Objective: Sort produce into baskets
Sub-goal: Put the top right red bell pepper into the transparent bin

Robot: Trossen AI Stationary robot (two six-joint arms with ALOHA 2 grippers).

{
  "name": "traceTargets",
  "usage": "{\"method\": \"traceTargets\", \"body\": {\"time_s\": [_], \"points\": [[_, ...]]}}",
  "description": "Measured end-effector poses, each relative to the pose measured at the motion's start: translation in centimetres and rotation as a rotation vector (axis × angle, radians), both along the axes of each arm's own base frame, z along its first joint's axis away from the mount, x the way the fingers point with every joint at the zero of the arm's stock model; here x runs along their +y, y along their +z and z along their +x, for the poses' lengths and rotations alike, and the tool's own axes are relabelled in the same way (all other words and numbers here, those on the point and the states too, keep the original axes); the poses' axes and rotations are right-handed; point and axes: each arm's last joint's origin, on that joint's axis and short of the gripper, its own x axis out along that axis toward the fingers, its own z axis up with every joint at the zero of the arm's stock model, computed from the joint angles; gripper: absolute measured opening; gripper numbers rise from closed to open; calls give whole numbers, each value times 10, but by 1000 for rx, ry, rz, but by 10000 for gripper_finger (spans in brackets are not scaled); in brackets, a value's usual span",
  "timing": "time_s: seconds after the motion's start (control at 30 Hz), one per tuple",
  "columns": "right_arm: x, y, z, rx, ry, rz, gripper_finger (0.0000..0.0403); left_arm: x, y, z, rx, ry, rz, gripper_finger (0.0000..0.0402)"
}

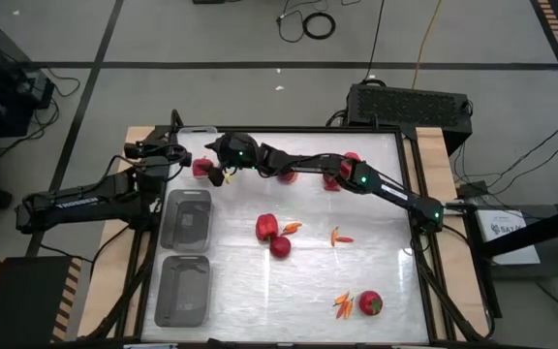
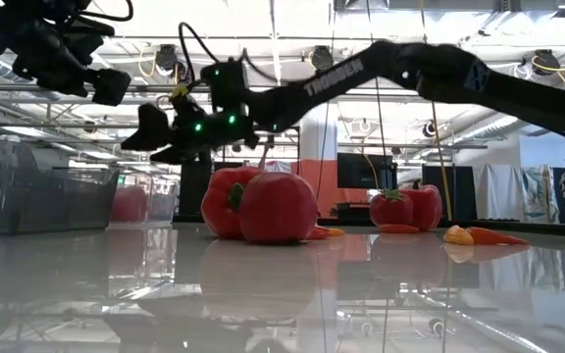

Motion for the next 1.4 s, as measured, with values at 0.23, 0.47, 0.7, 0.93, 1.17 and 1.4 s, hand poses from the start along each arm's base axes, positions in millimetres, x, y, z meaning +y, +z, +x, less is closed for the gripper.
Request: {"method": "traceTargets", "body": {"time_s": [0.23, 0.47, 0.7, 0.93, 1.17, 1.4], "points": [[-1, 47, -28, 258, -6, 47, 353, 0, 0, 1, -1, -15, -6, 308], [3, 96, -71, 486, -19, 117, 352, 0, -1, 3, -14, -93, -34, 308], [11, 134, -122, 731, -28, 193, 352, -3, 0, 14, -25, -449, -119, 308], [18, 145, -167, 1029, -6, 255, 352, -10, 5, 26, -105, -860, -176, 308], [16, 139, -187, 1214, 44, 277, 352, -11, 6, 29, -117, -911, -182, 308], [3, 143, -198, 1216, 62, 254, 352, -11, 4, 29, -110, -909, -194, 308]]}}
